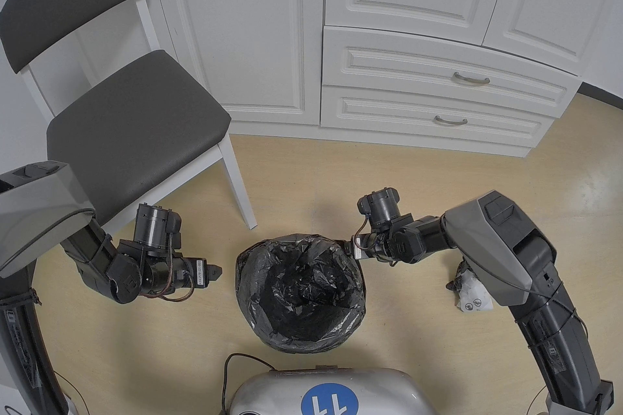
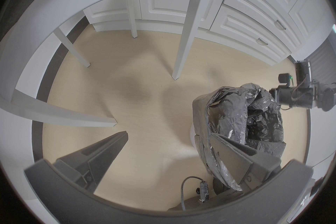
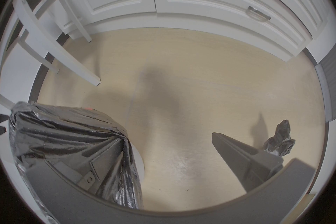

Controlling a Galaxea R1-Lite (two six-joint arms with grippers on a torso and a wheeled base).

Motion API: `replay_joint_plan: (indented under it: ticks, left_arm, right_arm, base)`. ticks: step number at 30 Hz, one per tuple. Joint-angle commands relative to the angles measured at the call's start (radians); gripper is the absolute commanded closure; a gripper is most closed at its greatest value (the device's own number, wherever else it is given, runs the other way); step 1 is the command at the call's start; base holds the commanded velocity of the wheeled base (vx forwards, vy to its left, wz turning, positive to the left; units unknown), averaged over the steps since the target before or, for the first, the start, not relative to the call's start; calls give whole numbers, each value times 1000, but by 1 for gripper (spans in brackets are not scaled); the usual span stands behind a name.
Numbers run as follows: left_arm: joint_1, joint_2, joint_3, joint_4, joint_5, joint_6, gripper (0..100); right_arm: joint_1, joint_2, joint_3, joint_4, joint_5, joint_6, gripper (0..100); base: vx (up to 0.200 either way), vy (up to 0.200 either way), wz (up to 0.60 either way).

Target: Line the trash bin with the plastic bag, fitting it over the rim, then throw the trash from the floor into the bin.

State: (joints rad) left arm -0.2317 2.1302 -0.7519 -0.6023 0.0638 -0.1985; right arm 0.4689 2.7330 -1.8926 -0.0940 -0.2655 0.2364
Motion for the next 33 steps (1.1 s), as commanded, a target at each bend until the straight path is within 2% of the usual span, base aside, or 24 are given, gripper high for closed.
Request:
replay_joint_plan:
  ticks: [1, 7, 12, 17, 21, 22, 28, 33]
  left_arm:
    - [-5, 11, -1, -1, -1, -2, 0]
    - [-5, 31, -6, -1, -2, -2, 0]
    - [-9, 135, -29, -28, -29, -6, 0]
    - [-11, 217, -43, -106, -76, -12, 0]
    - [-23, 251, -63, -123, -75, -12, 0]
    - [-24, 267, -81, -123, -75, -15, 0]
    - [-34, 341, -136, -120, -59, -30, 0]
    - [-34, 352, -182, -54, -58, -29, 0]
  right_arm:
    - [-9, -182, 125, -1, 0, 4, 0]
    - [-4, -380, 308, -4, -9, 6, 0]
    - [10, -490, 425, -13, -14, 26, 0]
    - [27, -619, 632, -56, -17, 101, 0]
    - [20, -647, 787, -204, -14, 126, 0]
    - [11, -636, 874, -325, -11, 124, 0]
    - [-62, -533, 1018, -638, 3, 86, 0]
    - [-116, -472, 998, -662, 39, 58, 0]
  base:
    - [0, 0, 0]
    - [0, 0, 0]
    - [0, 0, 0]
    - [0, 0, 0]
    - [0, 0, 0]
    - [0, 0, 0]
    - [0, 0, 0]
    - [0, 0, 0]
